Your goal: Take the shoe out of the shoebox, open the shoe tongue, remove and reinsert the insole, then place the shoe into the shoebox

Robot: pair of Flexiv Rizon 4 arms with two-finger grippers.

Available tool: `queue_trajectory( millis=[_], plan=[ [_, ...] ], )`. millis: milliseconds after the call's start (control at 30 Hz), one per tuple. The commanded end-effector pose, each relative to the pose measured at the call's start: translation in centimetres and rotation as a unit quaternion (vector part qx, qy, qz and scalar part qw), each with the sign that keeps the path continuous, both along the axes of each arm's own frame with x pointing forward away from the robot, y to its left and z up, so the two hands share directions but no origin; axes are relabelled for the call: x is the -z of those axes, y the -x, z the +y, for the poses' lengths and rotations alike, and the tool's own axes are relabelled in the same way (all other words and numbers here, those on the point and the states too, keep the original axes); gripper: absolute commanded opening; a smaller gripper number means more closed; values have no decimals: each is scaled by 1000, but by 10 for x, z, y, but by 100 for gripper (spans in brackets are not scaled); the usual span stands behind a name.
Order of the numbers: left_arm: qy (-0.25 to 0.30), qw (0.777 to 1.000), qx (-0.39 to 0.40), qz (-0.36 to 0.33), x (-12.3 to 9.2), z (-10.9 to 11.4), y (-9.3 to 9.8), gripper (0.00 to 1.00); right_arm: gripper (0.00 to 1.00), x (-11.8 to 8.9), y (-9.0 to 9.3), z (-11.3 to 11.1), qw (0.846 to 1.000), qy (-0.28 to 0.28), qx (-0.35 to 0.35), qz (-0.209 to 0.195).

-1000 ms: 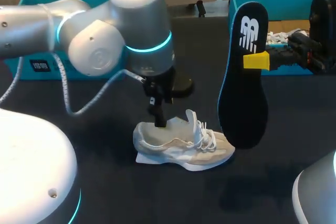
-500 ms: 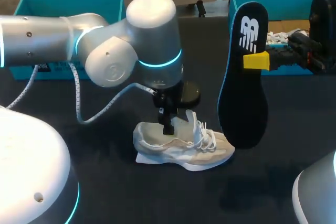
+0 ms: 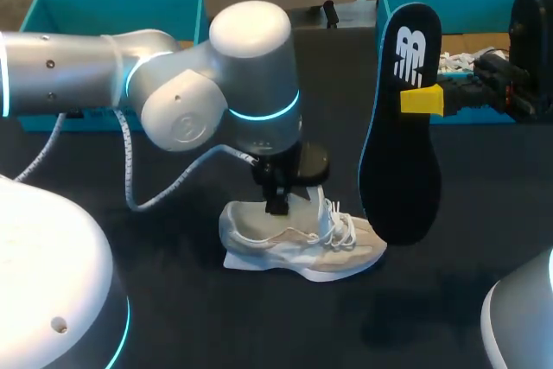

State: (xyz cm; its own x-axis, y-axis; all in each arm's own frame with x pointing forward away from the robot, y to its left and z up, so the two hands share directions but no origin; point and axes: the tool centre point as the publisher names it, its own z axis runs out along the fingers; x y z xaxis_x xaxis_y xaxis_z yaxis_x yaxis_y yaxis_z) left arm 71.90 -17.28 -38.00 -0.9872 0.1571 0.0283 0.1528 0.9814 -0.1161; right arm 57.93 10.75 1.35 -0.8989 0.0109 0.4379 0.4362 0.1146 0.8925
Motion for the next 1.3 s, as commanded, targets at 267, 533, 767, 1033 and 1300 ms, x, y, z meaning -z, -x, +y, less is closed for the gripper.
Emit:
queue_trajectory(
  millis=[267, 533, 767, 1033, 1300],
  plan=[
    [23, 999, 44, -1, -27, 7, 5, 0, 0, 0, 0, 1, 1000, 1, 0, 1],
    [40, 991, 123, -21, -54, 7, 8, 0, 0, 0, 0, 1, 1000, 1, 0, 1],
    [58, 975, 211, -34, -79, 9, 11, 0, 0, 0, 0, 1, 1000, 1, 0, 1],
    [60, 938, 338, -58, -102, 15, 21, 0, 0, 0, 0, 1, 1000, 1, 0, 1],
    [68, 885, 452, -84, -112, 20, 31, 0, 0, 0, 0, 1, 1000, 1, 0, 1]
  ],
)
